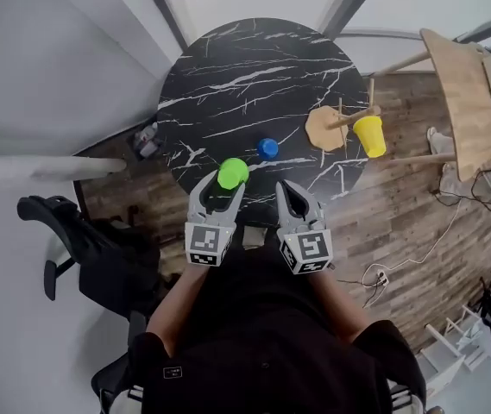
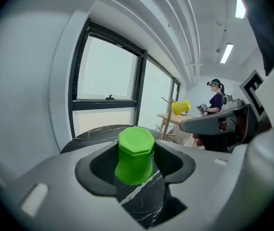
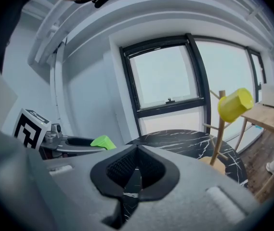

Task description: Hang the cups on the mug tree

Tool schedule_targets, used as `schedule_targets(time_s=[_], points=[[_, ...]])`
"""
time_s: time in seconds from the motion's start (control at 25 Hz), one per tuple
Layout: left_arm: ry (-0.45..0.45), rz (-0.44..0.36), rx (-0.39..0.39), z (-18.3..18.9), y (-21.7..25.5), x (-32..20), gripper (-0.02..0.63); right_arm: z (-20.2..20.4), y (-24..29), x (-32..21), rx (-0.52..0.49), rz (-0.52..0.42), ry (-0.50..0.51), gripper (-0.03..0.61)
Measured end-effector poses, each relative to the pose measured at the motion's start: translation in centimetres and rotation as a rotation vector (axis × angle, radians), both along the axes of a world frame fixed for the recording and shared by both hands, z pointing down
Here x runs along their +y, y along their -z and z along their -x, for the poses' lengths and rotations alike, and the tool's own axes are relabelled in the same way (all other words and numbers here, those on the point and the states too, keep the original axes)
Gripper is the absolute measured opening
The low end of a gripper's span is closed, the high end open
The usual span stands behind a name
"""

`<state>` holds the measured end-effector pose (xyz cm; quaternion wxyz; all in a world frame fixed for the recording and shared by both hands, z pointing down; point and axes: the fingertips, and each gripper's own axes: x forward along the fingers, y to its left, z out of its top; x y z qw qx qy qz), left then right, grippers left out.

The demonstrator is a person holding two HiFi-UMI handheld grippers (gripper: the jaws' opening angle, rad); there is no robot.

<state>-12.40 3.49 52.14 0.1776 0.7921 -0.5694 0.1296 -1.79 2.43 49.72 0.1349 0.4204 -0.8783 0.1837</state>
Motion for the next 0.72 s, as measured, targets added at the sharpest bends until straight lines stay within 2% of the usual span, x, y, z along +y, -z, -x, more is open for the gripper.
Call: schedule_targets(time_s=[0.2,0.32,0.72], points=[[-0.085,-0.006,0.051,-2.8,2.8,-0.4,0.233,-1.8,2.0,0.0,-0.01,-0.038,-0.028,-0.003],[-0.128,-0.023,0.056,-4.4,4.0,-0.7,0.233,-3.3,3.0,-0.3,-0.012,-0.062,-0.053,-0.003],[-0.209,-0.066,0.077,-9.4,6.6,-2.3,0.235,-9.1,5.6,-1.1,-0.035,-0.112,-0.142,-0.003]])
